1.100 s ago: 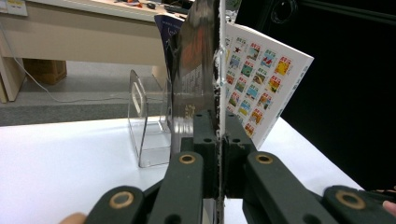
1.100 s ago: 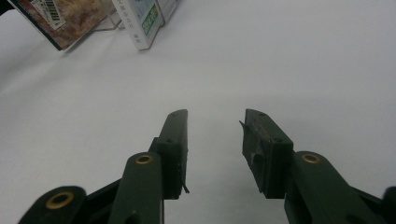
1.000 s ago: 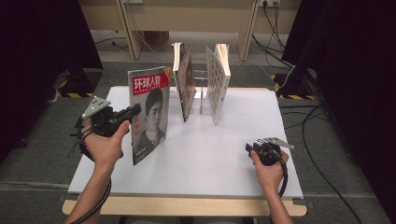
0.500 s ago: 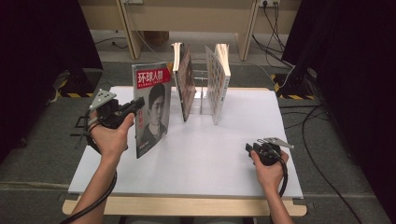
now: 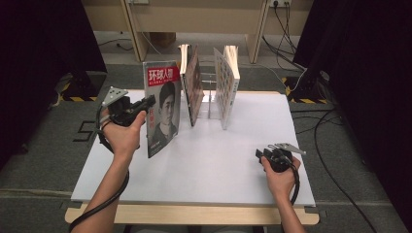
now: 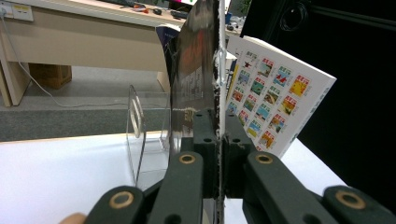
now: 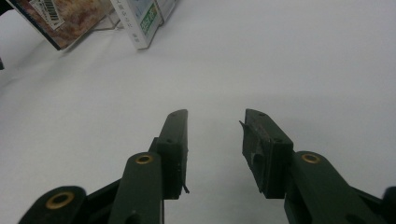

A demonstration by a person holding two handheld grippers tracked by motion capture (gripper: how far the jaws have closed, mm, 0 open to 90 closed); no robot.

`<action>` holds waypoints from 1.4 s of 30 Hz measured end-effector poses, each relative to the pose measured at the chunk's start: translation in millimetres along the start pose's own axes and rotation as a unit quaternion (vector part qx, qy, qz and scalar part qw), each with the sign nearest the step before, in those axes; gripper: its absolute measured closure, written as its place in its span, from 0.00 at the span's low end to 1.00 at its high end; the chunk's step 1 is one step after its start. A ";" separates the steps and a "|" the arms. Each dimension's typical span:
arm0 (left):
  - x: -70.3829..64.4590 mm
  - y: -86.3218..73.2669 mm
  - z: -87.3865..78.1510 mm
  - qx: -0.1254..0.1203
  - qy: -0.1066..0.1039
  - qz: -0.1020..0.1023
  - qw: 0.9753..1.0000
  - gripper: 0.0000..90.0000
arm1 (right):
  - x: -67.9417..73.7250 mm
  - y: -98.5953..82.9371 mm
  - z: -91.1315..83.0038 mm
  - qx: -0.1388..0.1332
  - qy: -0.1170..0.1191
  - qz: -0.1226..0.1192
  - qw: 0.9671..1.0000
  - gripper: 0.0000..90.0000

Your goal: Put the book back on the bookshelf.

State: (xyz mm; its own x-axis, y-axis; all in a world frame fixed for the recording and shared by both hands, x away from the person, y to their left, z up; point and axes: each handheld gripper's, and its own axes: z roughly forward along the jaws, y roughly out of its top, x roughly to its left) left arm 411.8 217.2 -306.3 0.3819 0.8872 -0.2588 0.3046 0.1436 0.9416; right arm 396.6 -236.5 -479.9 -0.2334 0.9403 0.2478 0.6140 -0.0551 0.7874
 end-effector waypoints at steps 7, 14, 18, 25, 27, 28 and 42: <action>0.9 1.0 9.6 -0.002 0.001 -0.001 1.000 0.96 | 0.0 0.1 0.0 0.000 0.000 -0.002 1.000 0.68; 1.8 2.6 21.7 -0.003 0.000 -0.004 1.000 0.96 | -0.2 -0.2 0.3 0.001 0.001 0.000 1.000 0.68; 2.1 4.6 27.1 -0.006 0.002 -0.003 1.000 0.96 | -0.1 -0.4 0.3 0.002 0.000 0.002 1.000 0.68; 2.3 5.8 39.7 -0.007 0.007 0.001 1.000 0.96 | -0.9 -0.5 0.6 0.003 0.000 0.002 1.000 0.68; 2.3 5.5 43.3 -0.008 0.007 0.000 1.000 0.96 | -1.8 -0.5 0.5 0.002 -0.001 -0.001 1.000 0.68; 1.9 5.5 45.1 -0.009 0.007 0.001 1.000 0.96 | -1.3 -0.6 0.6 0.003 0.001 0.004 1.000 0.68; -1.4 9.1 63.2 -0.016 0.015 0.013 1.000 0.96 | -1.9 -0.9 1.4 0.004 0.003 0.003 1.000 0.68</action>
State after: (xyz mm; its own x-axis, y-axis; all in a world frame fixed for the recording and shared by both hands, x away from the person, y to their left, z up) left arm 469.2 189.6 -311.0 0.3630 0.9032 -0.2291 0.2669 0.1348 0.9542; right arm 397.5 -237.7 -481.9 -0.2335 0.9379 0.2564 0.6209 -0.0591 0.7816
